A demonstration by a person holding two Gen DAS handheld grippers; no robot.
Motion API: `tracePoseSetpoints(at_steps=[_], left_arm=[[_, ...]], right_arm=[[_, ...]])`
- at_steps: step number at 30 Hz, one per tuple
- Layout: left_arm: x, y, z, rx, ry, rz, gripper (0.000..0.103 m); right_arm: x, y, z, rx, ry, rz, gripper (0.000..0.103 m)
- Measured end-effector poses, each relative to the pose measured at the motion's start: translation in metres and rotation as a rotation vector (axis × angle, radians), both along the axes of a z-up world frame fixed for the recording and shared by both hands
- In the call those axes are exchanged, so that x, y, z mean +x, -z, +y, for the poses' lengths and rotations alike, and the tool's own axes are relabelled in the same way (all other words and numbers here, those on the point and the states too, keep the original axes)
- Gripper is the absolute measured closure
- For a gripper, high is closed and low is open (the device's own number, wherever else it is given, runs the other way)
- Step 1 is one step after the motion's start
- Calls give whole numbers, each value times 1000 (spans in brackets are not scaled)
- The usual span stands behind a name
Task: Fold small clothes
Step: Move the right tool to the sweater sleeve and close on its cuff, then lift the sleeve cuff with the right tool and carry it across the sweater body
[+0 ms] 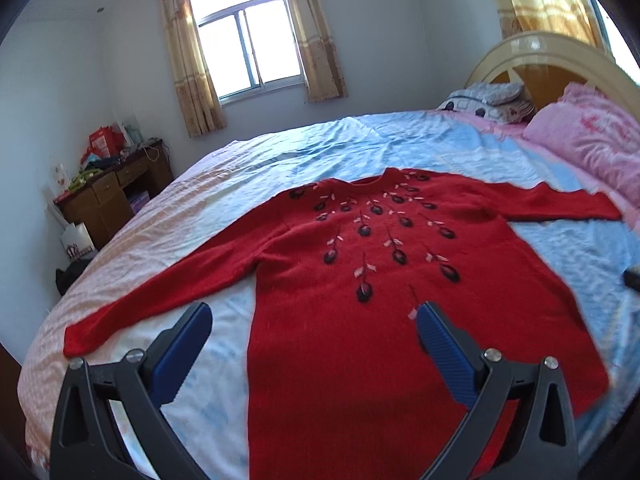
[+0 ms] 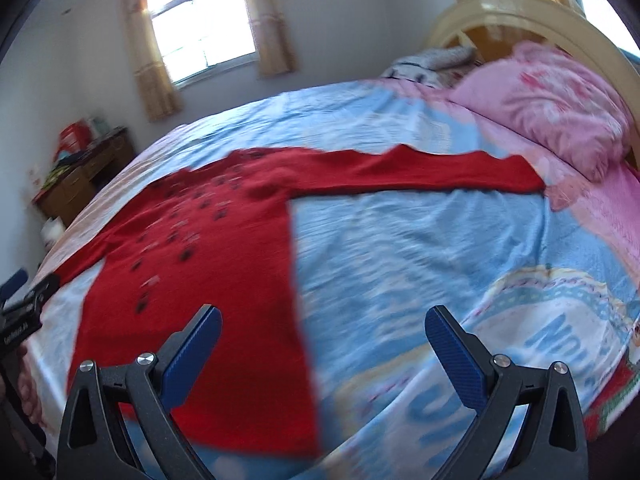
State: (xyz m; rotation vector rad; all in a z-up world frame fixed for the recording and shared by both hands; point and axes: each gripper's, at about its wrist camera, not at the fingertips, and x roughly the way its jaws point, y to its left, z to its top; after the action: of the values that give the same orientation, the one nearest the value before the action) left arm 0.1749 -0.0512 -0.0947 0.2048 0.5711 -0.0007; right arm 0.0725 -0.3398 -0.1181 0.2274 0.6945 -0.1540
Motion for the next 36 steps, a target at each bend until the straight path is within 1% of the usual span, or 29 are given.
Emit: tracePoseSetpoints(at_steps=[4,6,8,10,11,12,14,18,20,24,26,28,30,31,32,33,34,36], left_arm=[[31,11,-4,51,-23,-7,0],[44,15,-5,70,-40,-13,0],[61,19,-4,84,-62,-8,0],[71,21,-2,82,-76,-3,0],[76,23,-1,85,-84,-2,0],[80,24,0,91,-90,-1,0],[89,27,0,102,-106,3,0],[100,30,5,88,-122,15,0],[106,33,6,94,-129,18,0],[117,35,16,97,-153,24,0],[122,35,22,83,-172,28,0],[124,36,27,70,-180,35,0],[125,40,30,71,-184,39,0],[125,41,31,71,-185,41,0],[125,42,34,68,-186,45,0],[125,42,37,63,-189,49,0],[126,43,40,56,-193,49,0],[125,42,45,46,-201,47,0]], right_arm=[[27,3,-56,47,114,6,3],[41,7,-88,79,169,23,17],[56,12,-118,108,219,52,24],[65,16,-149,139,280,71,24],[70,17,-167,154,319,74,26],[73,17,-179,159,345,75,32],[80,17,-204,173,394,75,40],[91,13,-247,193,472,63,41],[97,13,-262,198,499,78,47],[108,18,-283,220,532,107,48],[114,18,-284,200,535,110,48],[124,18,-284,164,514,120,48],[131,18,-286,151,506,120,51],[135,18,-285,144,493,121,57],[138,17,-283,131,476,126,65],[142,18,-281,123,457,136,78],[144,18,-279,121,443,144,82],[148,15,-275,93,429,154,85]])
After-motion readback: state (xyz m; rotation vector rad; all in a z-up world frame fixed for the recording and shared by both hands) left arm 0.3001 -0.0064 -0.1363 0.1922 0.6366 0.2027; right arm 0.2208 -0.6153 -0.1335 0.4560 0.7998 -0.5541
